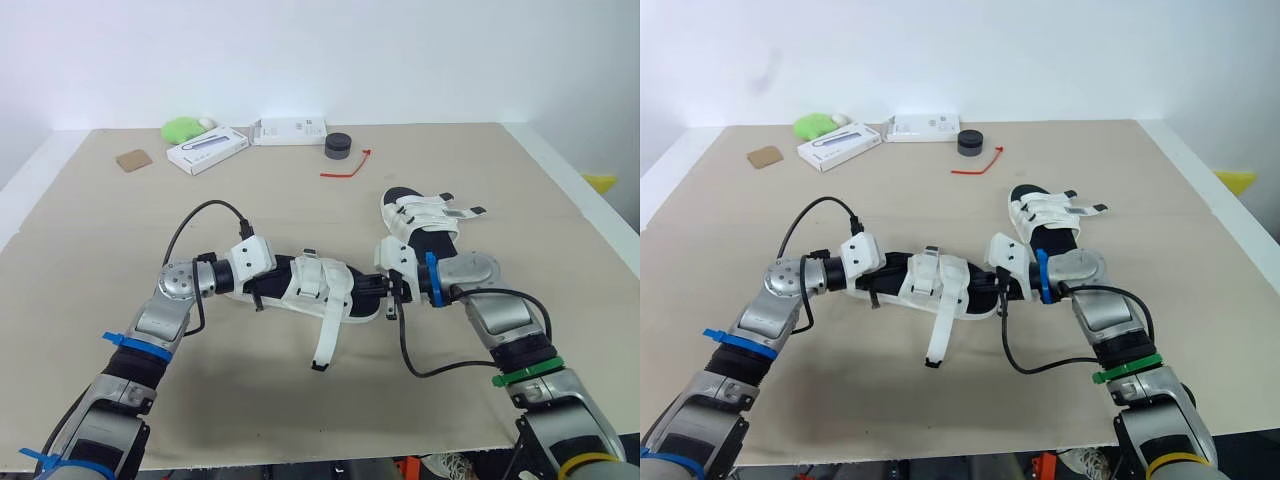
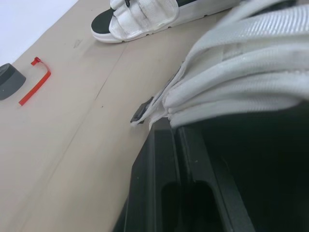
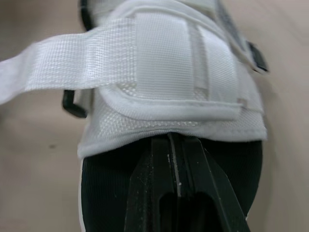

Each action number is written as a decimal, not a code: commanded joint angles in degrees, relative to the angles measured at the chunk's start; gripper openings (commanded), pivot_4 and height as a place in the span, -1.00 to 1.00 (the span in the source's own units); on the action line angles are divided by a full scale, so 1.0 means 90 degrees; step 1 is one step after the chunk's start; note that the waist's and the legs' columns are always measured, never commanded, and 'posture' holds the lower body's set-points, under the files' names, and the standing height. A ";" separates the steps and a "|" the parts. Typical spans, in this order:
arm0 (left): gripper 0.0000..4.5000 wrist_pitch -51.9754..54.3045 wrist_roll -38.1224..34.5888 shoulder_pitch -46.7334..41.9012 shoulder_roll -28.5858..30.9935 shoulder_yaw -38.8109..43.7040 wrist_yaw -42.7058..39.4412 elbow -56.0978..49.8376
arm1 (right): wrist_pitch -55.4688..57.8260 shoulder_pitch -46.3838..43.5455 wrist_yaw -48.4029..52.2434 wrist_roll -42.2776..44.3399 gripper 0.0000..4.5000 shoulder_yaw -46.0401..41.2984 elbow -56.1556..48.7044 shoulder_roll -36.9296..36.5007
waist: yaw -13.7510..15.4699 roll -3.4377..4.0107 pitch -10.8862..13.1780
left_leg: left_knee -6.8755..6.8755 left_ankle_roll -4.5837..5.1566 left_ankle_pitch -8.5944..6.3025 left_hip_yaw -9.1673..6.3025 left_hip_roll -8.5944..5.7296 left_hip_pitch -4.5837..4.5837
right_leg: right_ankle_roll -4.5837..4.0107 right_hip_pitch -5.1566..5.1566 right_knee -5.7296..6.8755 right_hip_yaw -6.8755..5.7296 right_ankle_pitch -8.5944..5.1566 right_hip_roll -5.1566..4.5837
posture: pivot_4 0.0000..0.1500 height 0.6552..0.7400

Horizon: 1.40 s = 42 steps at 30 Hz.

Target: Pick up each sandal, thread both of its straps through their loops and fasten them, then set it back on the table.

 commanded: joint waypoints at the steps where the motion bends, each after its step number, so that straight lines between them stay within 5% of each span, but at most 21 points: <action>1: -0.99 -0.0004 0.0020 0.0027 0.0113 0.0141 0.0059 -0.0298 | -0.0071 -0.0134 -0.0057 0.0043 -1.00 -0.0133 -0.0077 -0.0010 | -0.0001 0.0000 0.0000 | 0.0000 0.0001 -0.0001 0.0000 0.0001 0.0000 | -0.0001 -0.0001 0.0000 0.0000 0.0000 0.0001 | 1.00 1.00; 9: -0.99 0.0302 -0.0043 0.0085 0.0372 0.0069 -0.0271 -0.0357 | -0.0066 0.0078 -0.0075 0.0022 -1.00 0.0011 -0.0211 0.0070 | -0.0009 0.0000 0.0000 | 0.0000 0.0002 -0.0001 0.0003 0.0005 0.0003 | -0.0002 -0.0001 0.0001 0.0002 0.0001 0.0006 | 1.00 1.00; 11: -0.71 0.0638 -0.0330 0.0161 0.0496 0.0128 -0.0576 -0.0618 | -0.0072 0.0086 -0.0067 0.0019 -1.00 0.0012 -0.0213 0.0063 | -0.0012 0.0000 0.0000 | 0.0000 0.0002 -0.0001 0.0003 0.0006 0.0003 | -0.0002 -0.0001 0.0001 0.0002 0.0000 0.0008 | 1.00 1.00; 12: -0.38 0.0867 -0.0519 0.0194 0.0560 0.0168 -0.0742 -0.0771 | -0.0080 0.0081 -0.0063 0.0012 -1.00 0.0015 -0.0206 0.0056 | -0.0011 0.0000 0.0000 | 0.0000 0.0002 -0.0001 0.0002 0.0007 0.0004 | -0.0003 -0.0001 0.0001 0.0002 0.0000 0.0009 | 1.00 1.00; 17: 0.16 0.2209 -0.1480 0.0255 0.1086 0.0473 -0.1440 -0.1630 | -0.0106 0.0130 -0.0054 -0.0005 -1.00 0.0043 -0.0256 0.0040 | -0.0015 0.0000 0.0000 | 0.0000 0.0002 -0.0002 0.0002 0.0007 0.0000 | 0.0000 -0.0003 0.0001 0.0001 -0.0002 0.0008 | 1.00 1.00; 21: 0.97 0.3497 -0.2315 0.0167 0.1505 0.0837 -0.1704 -0.2093 | -0.0124 0.0150 -0.0039 -0.0010 -1.00 0.0058 -0.0269 0.0041 | -0.0015 0.0000 0.0000 | 0.0000 0.0003 -0.0002 -0.0001 0.0009 0.0001 | -0.0002 -0.0003 0.0001 -0.0002 -0.0005 0.0012 | 1.00 1.00; 30: 0.97 0.7127 -0.5185 0.0532 0.2410 0.1613 -0.1981 -0.3540 | -0.0198 0.0118 -0.0007 -0.0035 -1.00 0.0087 -0.0219 0.0053 | -0.0032 0.0001 0.0000 | -0.0001 0.0015 -0.0011 -0.0002 0.0016 -0.0001 | -0.0007 -0.0012 0.0003 -0.0004 -0.0017 0.0021 | 1.00 1.00; 34: 0.97 0.7362 -0.5245 0.1169 0.2370 0.1270 -0.1645 -0.4259 | -0.0206 0.0113 -0.0018 -0.0048 -1.00 0.0106 -0.0217 0.0091 | -0.0023 0.0000 0.0001 | -0.0001 0.0022 -0.0025 -0.0002 0.0016 0.0003 | -0.0008 -0.0012 0.0009 -0.0001 -0.0035 0.0017 | 1.00 1.00; 42: 0.97 0.7814 -0.5047 0.1080 0.1376 0.0560 -0.0496 -0.3930 | -0.0202 0.0149 -0.0015 -0.0053 -1.00 0.0088 -0.0268 0.0075 | -0.0018 -0.0001 0.0000 | 0.0000 0.0017 -0.0020 -0.0004 0.0014 0.0016 | -0.0016 -0.0001 0.0013 -0.0003 -0.0027 0.0025 | 1.00 1.00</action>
